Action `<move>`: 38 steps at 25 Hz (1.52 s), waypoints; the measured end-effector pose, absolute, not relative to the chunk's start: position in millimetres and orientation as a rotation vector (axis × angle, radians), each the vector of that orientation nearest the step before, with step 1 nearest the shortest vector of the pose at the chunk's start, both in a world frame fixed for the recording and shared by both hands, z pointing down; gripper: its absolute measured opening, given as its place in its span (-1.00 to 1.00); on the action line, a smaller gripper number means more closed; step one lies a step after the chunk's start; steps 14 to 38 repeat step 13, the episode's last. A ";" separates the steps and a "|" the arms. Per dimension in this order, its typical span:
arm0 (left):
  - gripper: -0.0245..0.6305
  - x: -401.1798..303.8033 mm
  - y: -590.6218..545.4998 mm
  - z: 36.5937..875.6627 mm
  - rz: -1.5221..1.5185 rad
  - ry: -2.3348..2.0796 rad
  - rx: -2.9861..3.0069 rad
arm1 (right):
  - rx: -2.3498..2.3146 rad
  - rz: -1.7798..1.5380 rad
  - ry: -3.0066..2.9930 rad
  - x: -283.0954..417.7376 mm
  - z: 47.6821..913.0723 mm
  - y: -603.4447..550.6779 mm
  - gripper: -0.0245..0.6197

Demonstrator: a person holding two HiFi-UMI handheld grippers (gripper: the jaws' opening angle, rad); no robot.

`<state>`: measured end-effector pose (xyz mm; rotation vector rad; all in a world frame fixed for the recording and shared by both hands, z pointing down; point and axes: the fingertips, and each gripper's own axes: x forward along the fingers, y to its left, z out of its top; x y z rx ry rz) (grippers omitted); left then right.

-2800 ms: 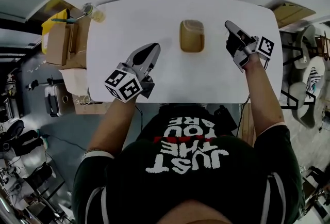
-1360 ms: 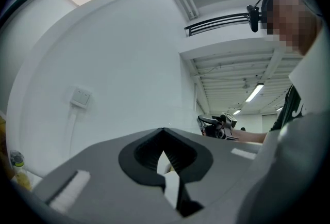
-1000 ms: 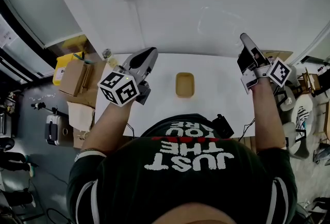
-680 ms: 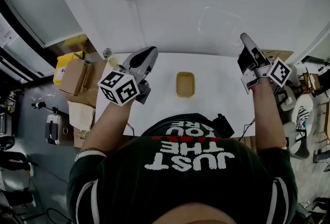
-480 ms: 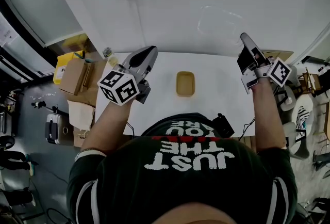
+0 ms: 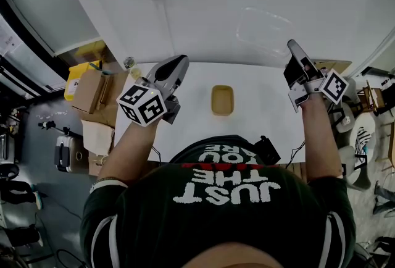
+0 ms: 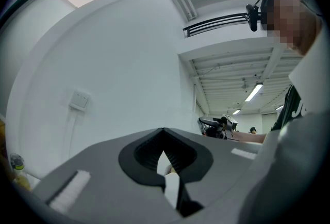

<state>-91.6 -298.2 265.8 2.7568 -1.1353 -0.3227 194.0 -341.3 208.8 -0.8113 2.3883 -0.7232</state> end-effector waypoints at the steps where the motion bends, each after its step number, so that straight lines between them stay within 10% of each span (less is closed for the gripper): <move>1: -0.91 -91.6 -298.3 265.7 -0.322 -1.135 2.758 | -0.813 -0.724 2.387 194.3 208.8 -341.4 -0.81; 38: -0.91 -91.0 -299.2 263.3 -0.322 -1.135 2.767 | -0.806 -0.725 2.389 192.5 207.9 -340.5 -0.81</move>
